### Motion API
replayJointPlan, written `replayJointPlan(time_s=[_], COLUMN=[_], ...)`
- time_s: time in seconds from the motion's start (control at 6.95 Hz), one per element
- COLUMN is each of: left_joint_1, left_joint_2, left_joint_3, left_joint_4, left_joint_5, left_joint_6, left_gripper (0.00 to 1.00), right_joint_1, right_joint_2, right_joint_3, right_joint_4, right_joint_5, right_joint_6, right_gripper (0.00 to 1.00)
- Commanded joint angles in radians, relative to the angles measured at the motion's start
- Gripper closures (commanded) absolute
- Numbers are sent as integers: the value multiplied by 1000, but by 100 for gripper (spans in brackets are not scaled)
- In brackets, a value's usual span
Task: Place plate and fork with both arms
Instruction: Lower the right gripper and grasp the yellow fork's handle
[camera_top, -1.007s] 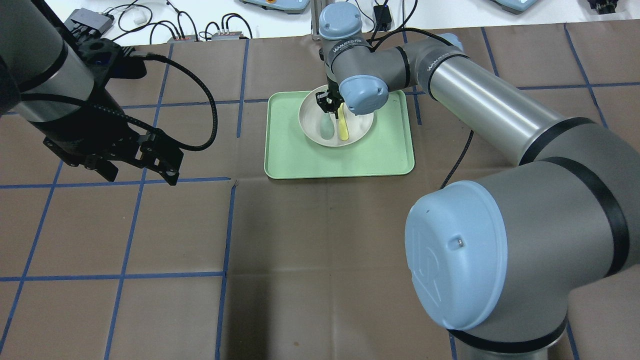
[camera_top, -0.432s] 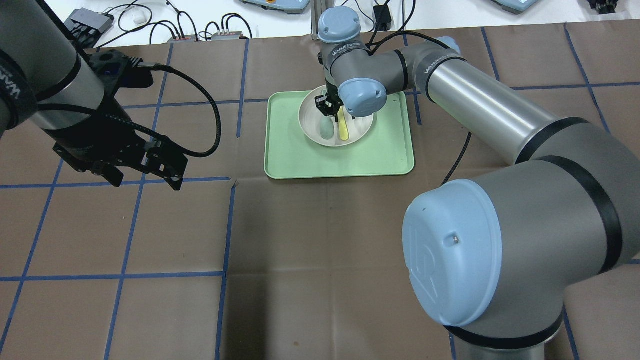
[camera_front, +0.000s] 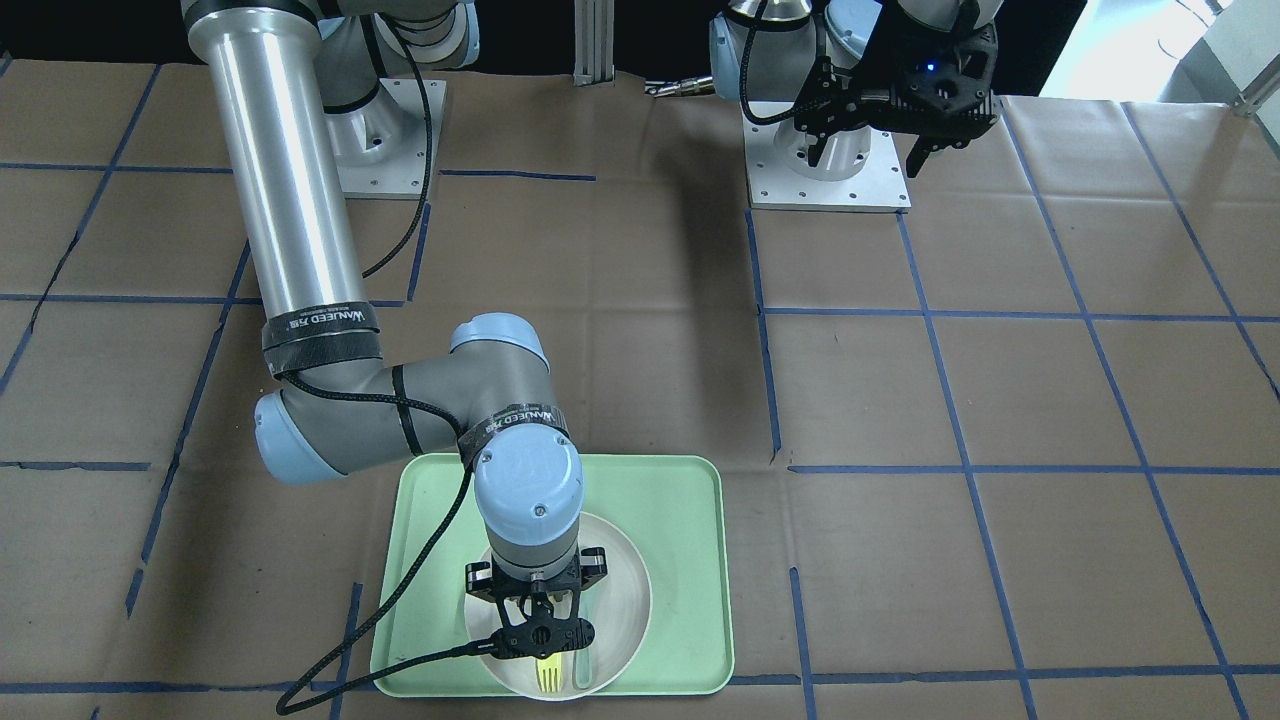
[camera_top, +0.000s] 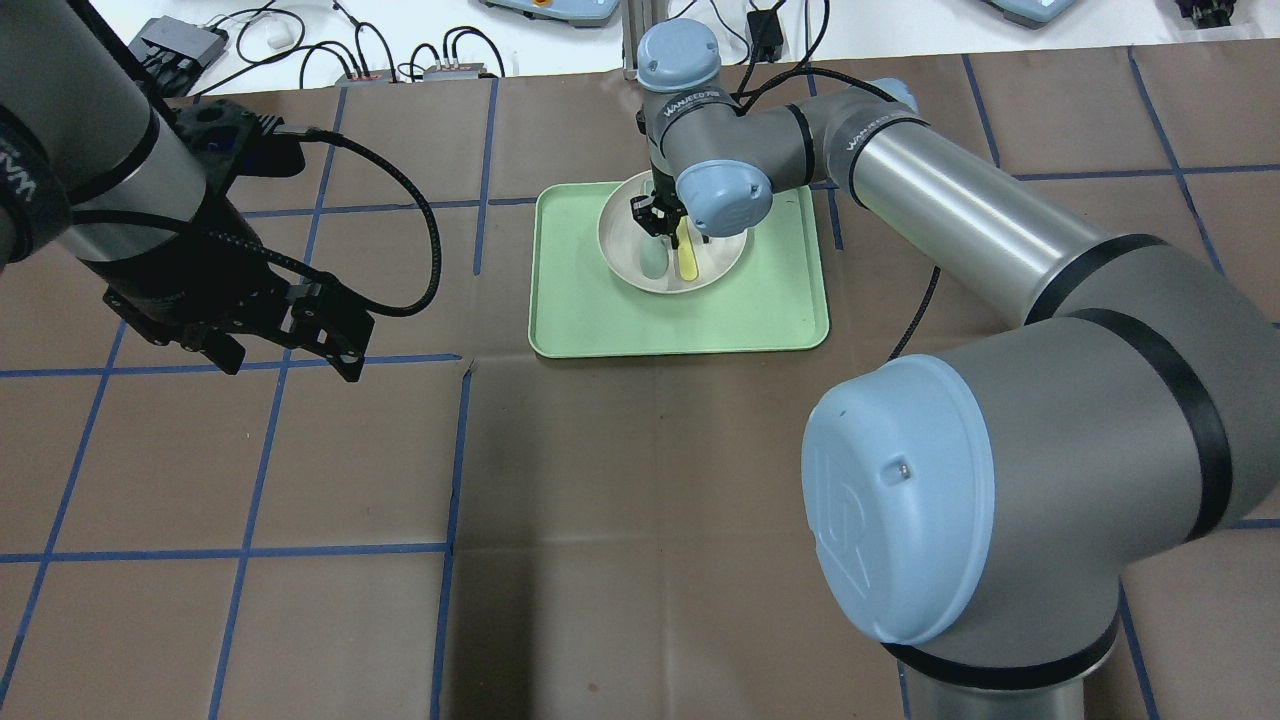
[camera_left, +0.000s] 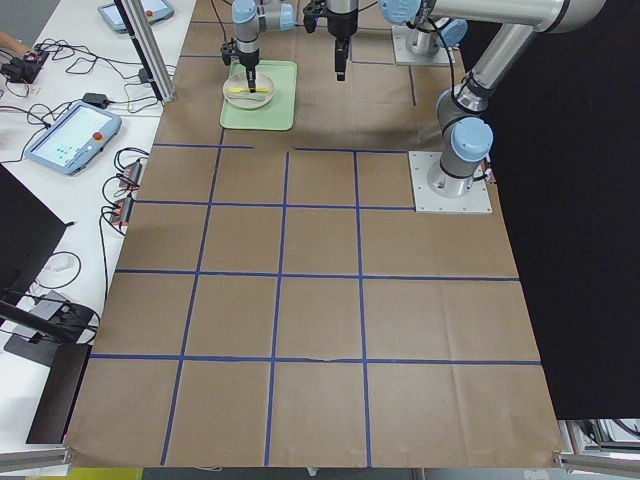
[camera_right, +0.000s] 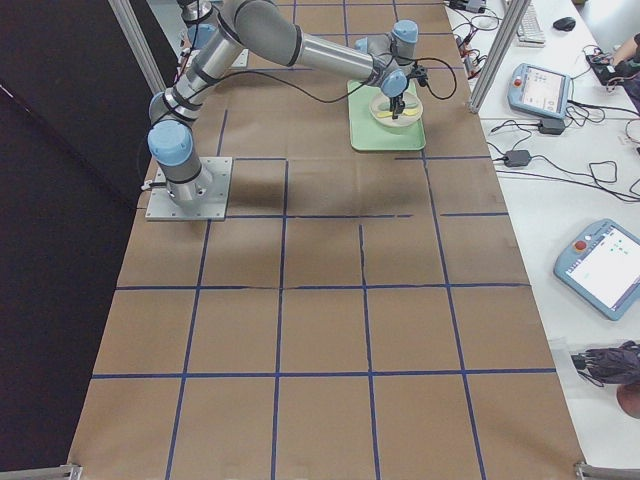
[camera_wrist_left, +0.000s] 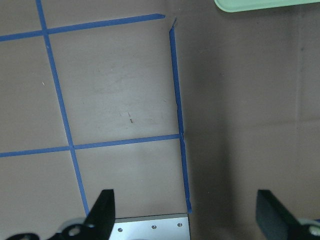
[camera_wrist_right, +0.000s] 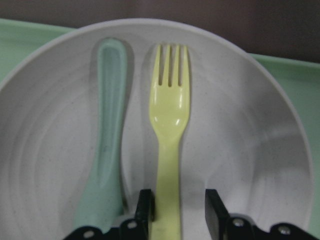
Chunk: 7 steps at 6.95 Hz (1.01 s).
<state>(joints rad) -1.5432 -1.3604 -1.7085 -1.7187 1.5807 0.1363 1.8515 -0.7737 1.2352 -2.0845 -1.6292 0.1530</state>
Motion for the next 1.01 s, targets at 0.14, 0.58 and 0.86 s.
replayJointPlan(time_s=[0.14,0.58,0.86], left_joint_1=[0,0,0], left_joint_2=[7,9,9], left_joint_3=[0,-2,-2], left_joint_4=[-4,-10,-12], left_joint_5=[1,1,1], left_joint_6=[-1,-1,-1], left_gripper=[1,1,1], right_joint_1=[0,0,0], right_joint_2=[1,1,-1], right_joint_3=[0,-2,-8], right_joint_4=[0,1,3], right_joint_5=[-1,-1,-1], right_joint_6=[0,0,0], right_gripper=[61,87,99])
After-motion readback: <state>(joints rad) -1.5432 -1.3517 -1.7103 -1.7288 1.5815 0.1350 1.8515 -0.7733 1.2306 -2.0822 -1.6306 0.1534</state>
